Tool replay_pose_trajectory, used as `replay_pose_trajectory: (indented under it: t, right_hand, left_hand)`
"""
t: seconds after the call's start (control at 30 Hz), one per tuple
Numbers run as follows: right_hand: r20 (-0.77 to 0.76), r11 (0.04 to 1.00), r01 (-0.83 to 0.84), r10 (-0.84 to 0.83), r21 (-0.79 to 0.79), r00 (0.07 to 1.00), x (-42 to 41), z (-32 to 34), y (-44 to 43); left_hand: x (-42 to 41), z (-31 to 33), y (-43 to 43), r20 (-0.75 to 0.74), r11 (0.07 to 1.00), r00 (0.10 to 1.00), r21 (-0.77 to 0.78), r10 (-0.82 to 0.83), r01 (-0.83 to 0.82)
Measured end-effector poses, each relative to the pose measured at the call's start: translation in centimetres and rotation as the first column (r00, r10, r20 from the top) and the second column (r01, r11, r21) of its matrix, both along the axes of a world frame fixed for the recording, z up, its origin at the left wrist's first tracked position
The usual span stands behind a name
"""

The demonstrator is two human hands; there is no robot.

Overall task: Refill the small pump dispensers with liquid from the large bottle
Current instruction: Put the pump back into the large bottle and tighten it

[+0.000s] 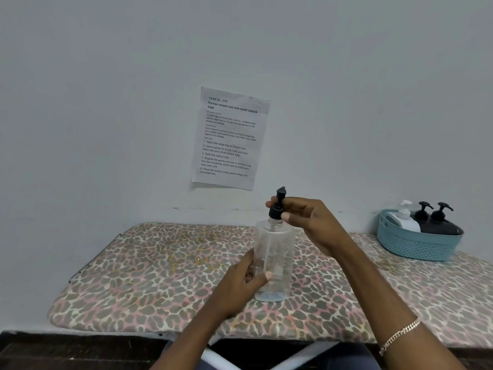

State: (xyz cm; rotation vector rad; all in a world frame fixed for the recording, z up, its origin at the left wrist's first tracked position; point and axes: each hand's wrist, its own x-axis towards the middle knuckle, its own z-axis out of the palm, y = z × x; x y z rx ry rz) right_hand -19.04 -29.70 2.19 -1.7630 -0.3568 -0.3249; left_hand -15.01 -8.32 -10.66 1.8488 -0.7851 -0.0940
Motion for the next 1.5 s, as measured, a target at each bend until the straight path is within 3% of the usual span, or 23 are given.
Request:
replay_pose_trajectory:
  t: [0.13, 0.23, 0.3, 0.43, 0.73, 0.83, 0.9, 0.97, 1.07, 1.17, 1.23, 1.33, 1.43, 1.5]
  right_hand:
    - [0.043, 0.982, 0.181, -0.184, 0.056, 0.982, 0.4, -0.3, 1.0]
    - [0.067, 0.96, 0.27, -0.266, -0.075, 0.962, 0.6, -0.5, 1.7]
    - [0.037, 0.978, 0.185, -0.182, -0.099, 0.983, 0.6, 0.0, 1.6]
    - [-0.004, 0.999, -0.034, 0.034, 0.041, 0.999, 0.4, 0.8, 0.7]
    - [0.114, 0.924, 0.347, -0.332, -0.159, 0.936, 0.8, -0.6, 3.0]
    - [0.015, 0.959, 0.204, -0.205, -0.197, 0.979, 0.5, 0.4, 1.9]
    - [-0.059, 0.994, 0.023, -0.029, -0.104, 0.998, 0.4, 1.0, 0.6]
    - [-0.074, 0.999, -0.042, 0.04, -0.031, 0.996, 0.1, 1.2, -0.2]
    - [-0.005, 0.992, 0.1, -0.101, -0.08, 0.995, 0.2, 1.0, 0.5]
    - [0.064, 0.926, 0.325, -0.318, -0.193, 0.946, 0.5, 0.0, 2.1]
    - [0.082, 0.909, 0.365, -0.355, -0.204, 0.931, 0.4, -0.2, 2.9]
    - [-0.013, 0.955, 0.226, -0.233, -0.195, 0.973, 0.4, 0.2, 2.1]
    - [-0.074, 0.999, -0.018, 0.014, -0.046, 0.997, 0.4, 0.9, 0.3]
    - [-0.065, 0.999, -0.043, 0.043, 0.009, 0.997, 0.2, 0.9, -0.2]
  left_hand:
    - [0.0, 0.0, 0.1, 0.008, 1.0, 1.0, 0.011, 0.008, -0.008]
    - [-0.2, 0.1, 0.0, 0.005, 1.0, 1.0, 0.006, 0.004, -0.005]
    - [-0.2, 0.1, 0.0, 0.005, 1.0, 1.0, 0.004, 0.002, -0.002]
    - [-0.1, 0.0, 0.1, 0.012, 1.0, 1.0, 0.009, -0.003, 0.003]
    - [-0.5, 0.2, 0.1, 0.03, 1.0, 0.999, 0.007, -0.011, 0.011]
    - [-0.4, 0.1, 0.1, 0.031, 1.0, 1.0, 0.011, -0.004, 0.003]
    - [-0.3, -0.1, 0.1, 0.041, 1.0, 0.999, 0.022, -0.001, 0.0]
    - [-0.2, -0.1, 0.1, 0.046, 1.0, 0.999, 0.029, 0.002, -0.004]
    - [-0.3, 0.0, 0.1, 0.053, 1.0, 0.999, 0.024, 0.006, -0.008]
    - [-0.4, 0.1, 0.1, 0.051, 1.0, 0.999, 0.013, -0.002, 0.002]
    - [-0.4, 0.2, 0.1, 0.043, 1.0, 0.999, 0.009, -0.008, 0.008]
    - [-0.3, 0.1, 0.1, 0.039, 1.0, 0.999, 0.014, 0.003, -0.003]
    - [-0.3, 0.0, 0.2, 0.049, 1.0, 0.999, 0.021, 0.007, -0.008]
    - [-0.3, 0.1, 0.2, 0.046, 1.0, 0.999, 0.02, 0.005, -0.006]
